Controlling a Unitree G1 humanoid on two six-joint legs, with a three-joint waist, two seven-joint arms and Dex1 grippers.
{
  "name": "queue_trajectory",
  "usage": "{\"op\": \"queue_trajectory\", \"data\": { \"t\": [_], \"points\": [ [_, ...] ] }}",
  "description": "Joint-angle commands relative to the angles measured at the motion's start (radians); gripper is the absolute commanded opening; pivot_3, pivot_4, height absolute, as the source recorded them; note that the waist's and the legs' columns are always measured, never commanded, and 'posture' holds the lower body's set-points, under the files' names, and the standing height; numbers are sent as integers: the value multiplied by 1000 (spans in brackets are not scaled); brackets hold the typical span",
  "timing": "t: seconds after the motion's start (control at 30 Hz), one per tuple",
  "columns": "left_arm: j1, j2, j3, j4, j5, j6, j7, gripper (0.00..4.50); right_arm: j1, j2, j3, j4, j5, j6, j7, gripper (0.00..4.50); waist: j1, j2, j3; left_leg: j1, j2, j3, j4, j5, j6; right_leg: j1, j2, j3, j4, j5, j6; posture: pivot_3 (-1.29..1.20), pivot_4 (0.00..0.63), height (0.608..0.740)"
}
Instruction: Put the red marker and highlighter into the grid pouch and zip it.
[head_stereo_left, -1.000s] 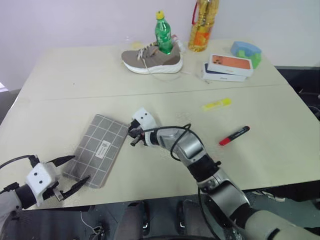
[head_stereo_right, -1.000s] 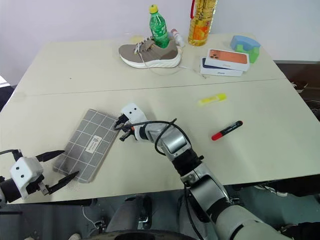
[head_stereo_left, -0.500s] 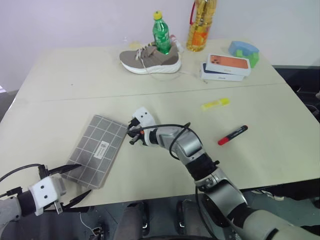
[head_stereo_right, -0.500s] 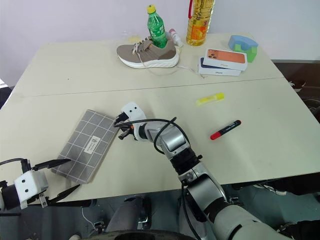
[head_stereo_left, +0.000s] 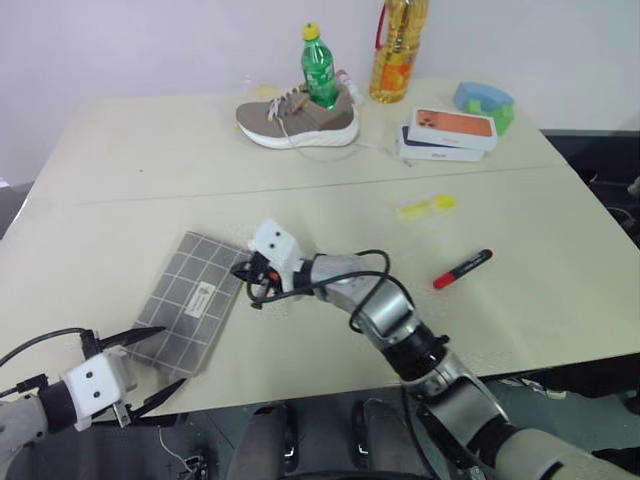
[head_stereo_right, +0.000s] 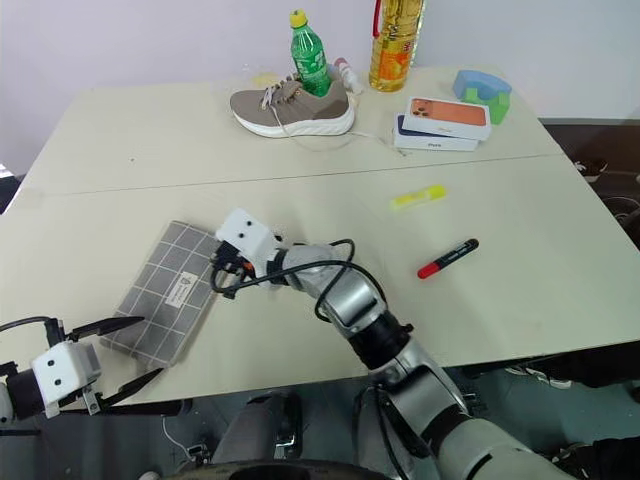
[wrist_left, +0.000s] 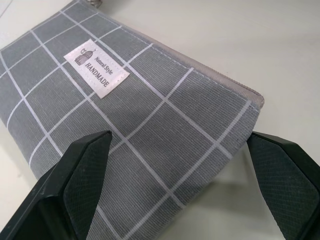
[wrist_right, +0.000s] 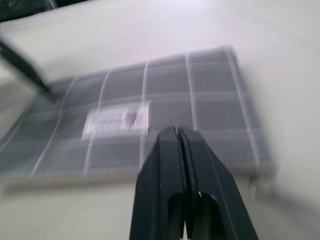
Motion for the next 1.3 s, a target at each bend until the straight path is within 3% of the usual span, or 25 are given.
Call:
{"op": "queue_trajectory", "data": {
  "t": [0.03, 0.23, 0.47, 0.73, 0.97, 1.07, 1.3],
  "points": [
    [4, -5, 2, -31, 5, 2, 18, 4500, -53, 77, -20, 153, -44, -16, -86, 56, -1, 0, 0, 0, 0, 0, 0, 0, 0, 0, 0, 0, 0, 0, 0, 0, 150, 740],
    [10, -11, 6, -31, 12, -8, 37, 4500, -95, 143, -55, 339, -55, 42, -130, 56, -3, 0, 0, 0, 0, 0, 0, 0, -1, -1, -1, 0, 1, 0, 0, 0, 150, 740],
    [23, -12, 16, 1, 45, -76, 52, 4500, -89, 157, -93, 337, -14, 101, -128, 56, 0, 1, 0, 8, 0, -1, 0, 0, -1, 7, -2, 0, -1, 0, 0, 0, 150, 740],
    [-99, -36, 8, 105, 219, -265, 213, 4500, -81, 170, -89, 315, 2, 126, -135, 56, 3, 2, 0, 9, 0, -1, -1, 0, -1, 8, -3, 1, -1, 0, -1, 0, 150, 740],
    [-125, -66, -76, 107, 223, -264, 251, 4500, -74, 168, -80, 293, 5, 134, -140, 56, 0, 1, 0, 9, 0, -1, -1, 0, -1, 8, -3, 1, -1, 0, 0, 0, 150, 740],
    [-133, -77, -94, 101, 208, -276, 266, 3650, -76, 165, -81, 291, 6, 133, -143, 0, -2, 1, -1, 9, 0, -1, -1, 0, -1, 8, -3, 2, -1, 0, 0, 0, 150, 740],
    [-141, -80, -121, 92, 169, -265, 263, 51, -70, 161, -80, 276, 4, 134, -150, 0, -1, 1, 0, 9, 0, -1, -2, 0, -1, 8, -4, 2, -1, 0, 0, 0, 150, 740]
  ]
}}
